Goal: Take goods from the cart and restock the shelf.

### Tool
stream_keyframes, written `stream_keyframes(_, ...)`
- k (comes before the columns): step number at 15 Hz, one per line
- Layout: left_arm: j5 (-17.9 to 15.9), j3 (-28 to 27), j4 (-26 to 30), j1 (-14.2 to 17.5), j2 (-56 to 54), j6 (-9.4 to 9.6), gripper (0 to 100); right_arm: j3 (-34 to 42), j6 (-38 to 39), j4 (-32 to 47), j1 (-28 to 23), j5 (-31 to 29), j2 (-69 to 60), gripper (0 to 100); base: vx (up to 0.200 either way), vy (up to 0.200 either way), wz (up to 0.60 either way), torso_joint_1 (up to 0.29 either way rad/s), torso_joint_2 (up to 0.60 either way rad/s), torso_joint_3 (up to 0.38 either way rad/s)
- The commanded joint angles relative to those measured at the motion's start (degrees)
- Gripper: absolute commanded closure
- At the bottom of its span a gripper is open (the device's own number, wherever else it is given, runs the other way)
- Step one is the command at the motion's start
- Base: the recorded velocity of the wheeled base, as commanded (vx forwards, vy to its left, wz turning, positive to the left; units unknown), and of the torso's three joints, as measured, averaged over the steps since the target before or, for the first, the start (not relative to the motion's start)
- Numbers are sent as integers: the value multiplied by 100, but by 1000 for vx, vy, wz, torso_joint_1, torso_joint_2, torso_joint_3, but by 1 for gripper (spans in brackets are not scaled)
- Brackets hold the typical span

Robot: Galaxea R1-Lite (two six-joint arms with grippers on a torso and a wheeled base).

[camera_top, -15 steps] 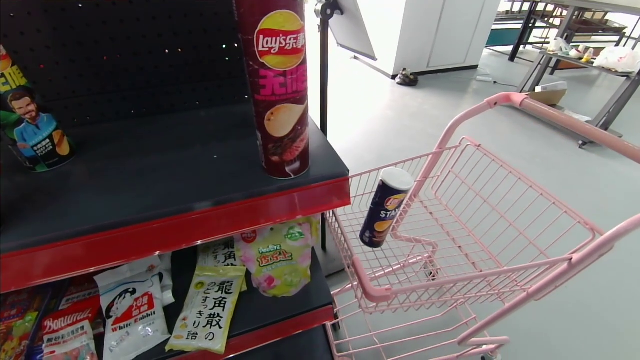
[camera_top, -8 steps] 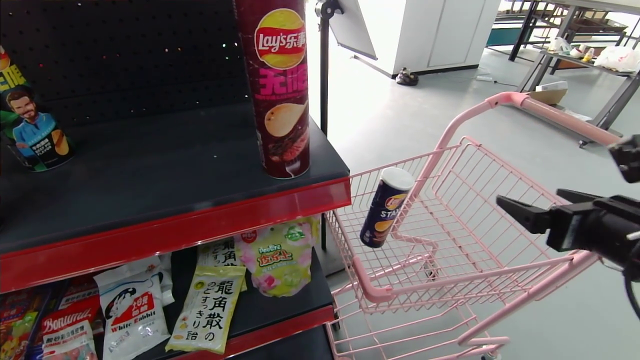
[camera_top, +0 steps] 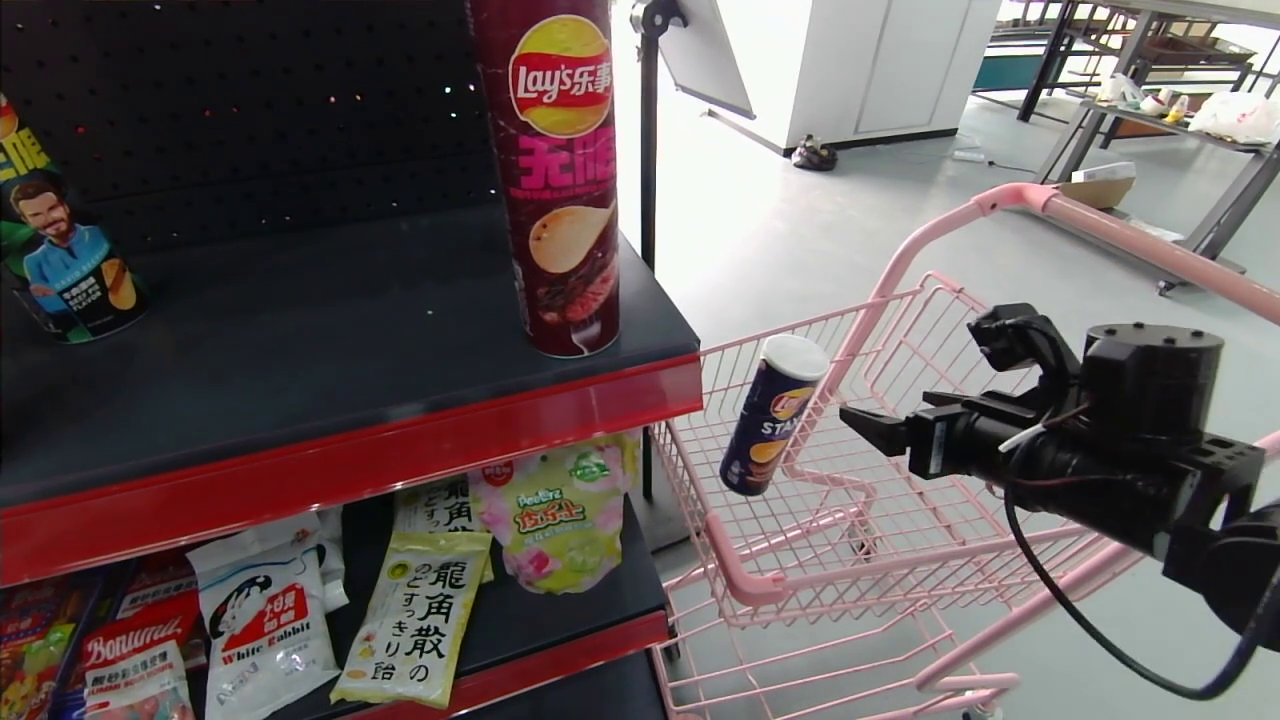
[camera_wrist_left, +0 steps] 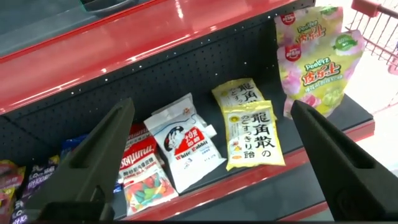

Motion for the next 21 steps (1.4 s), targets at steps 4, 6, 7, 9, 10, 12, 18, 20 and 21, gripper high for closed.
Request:
stream_keyframes(4,-54,-2,28,-8,-19,-34,0,-755,186,-18,33,173,849,0,0,0,0,0,0,0)
stream_keyframes(6,-63,-2,28,-17,-19,-51,0,-711,186,-18,94,323,876,0,0,0,0,0,0,0)
stream_keyframes(7,-63,-2,28,-17,-19,-51,0,-711,186,-18,94,323,876,0,0,0,0,0,0,0)
stream_keyframes(9,-63,24,28,-17,-45,-51,0,-843,265,-132,94,349,1157,0,0,0,0,0,0,0)
stream_keyframes(10,-63,68,37,-17,-107,-51,0,-861,327,-141,120,375,1210,0,0,0,0,0,0,0)
stream_keyframes(12,-63,103,28,-17,-124,-51,0,-913,336,-150,173,419,1342,0,0,0,0,0,0,0)
stream_keyframes(18,-54,112,28,-17,-124,-51,0,-1476,450,-458,208,455,1983,0,0,0,0,0,0,0)
stream_keyframes(20,-54,112,28,-17,-124,-43,0,-1634,450,-458,244,463,2150,0,0,0,0,0,0,0)
stream_keyframes(21,-45,112,28,-17,-124,-43,0,-1713,450,-458,252,463,2220,0,0,0,0,0,0,0)
